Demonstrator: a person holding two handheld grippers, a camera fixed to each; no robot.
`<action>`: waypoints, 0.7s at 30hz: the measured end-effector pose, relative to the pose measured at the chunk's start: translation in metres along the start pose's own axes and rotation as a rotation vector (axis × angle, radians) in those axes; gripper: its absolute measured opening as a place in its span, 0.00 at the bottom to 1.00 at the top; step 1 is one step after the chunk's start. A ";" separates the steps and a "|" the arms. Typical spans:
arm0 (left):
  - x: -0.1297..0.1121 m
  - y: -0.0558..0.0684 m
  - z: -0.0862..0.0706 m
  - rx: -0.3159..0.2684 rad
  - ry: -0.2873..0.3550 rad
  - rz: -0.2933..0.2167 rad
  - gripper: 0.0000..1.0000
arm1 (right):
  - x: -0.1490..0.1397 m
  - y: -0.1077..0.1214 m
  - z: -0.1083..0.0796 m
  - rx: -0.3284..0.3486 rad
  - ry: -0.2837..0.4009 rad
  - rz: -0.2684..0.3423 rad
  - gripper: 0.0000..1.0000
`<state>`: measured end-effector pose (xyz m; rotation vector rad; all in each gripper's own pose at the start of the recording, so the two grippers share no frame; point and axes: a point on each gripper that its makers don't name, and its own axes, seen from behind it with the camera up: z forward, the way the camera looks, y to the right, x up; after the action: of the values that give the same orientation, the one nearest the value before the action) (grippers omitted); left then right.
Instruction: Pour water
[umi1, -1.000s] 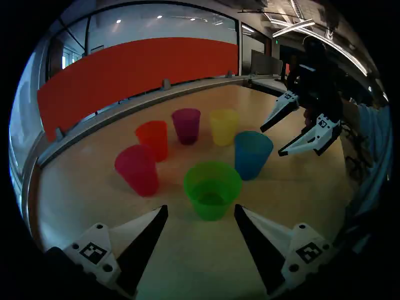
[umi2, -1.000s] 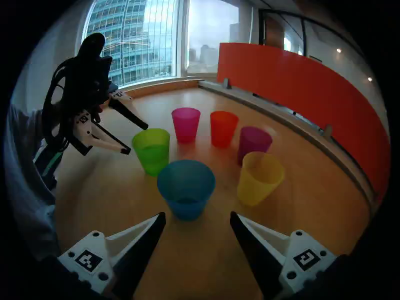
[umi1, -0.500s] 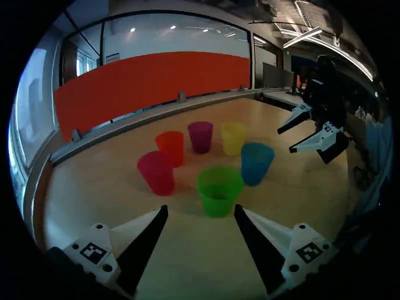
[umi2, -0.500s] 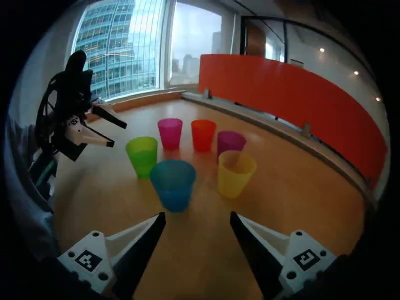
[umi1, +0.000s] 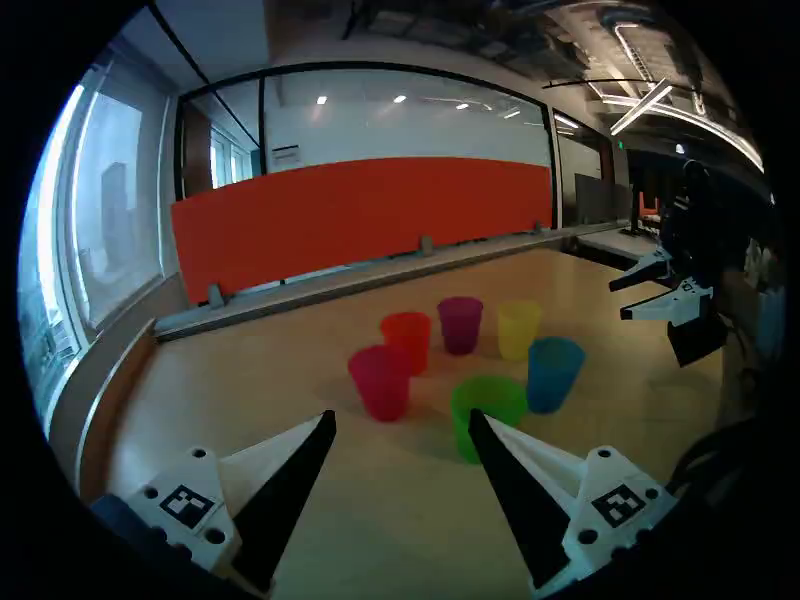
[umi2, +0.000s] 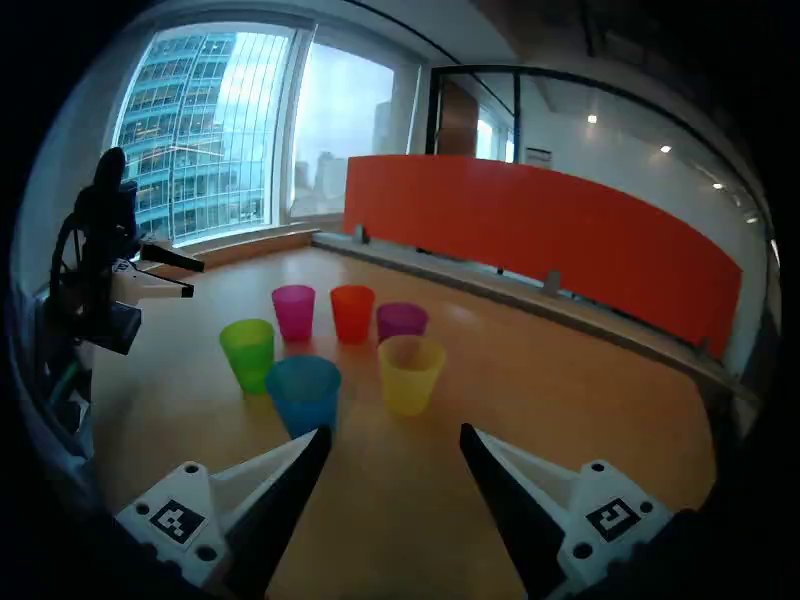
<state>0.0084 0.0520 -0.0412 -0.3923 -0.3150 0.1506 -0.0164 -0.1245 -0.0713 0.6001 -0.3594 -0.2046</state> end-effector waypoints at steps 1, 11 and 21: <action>0.003 -0.003 -0.002 0.015 0.016 -0.005 0.99 | 0.003 0.003 -0.001 -0.016 0.013 0.004 1.00; 0.036 -0.020 -0.020 0.124 0.154 -0.031 0.99 | 0.032 0.045 -0.019 -0.192 0.146 0.063 1.00; 0.056 -0.033 -0.032 0.208 0.248 -0.044 0.99 | 0.068 0.088 -0.039 -0.386 0.279 0.083 1.00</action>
<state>0.0743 0.0225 -0.0406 -0.1950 -0.0616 0.0893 0.0684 -0.0536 -0.0314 0.2267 -0.0688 -0.1041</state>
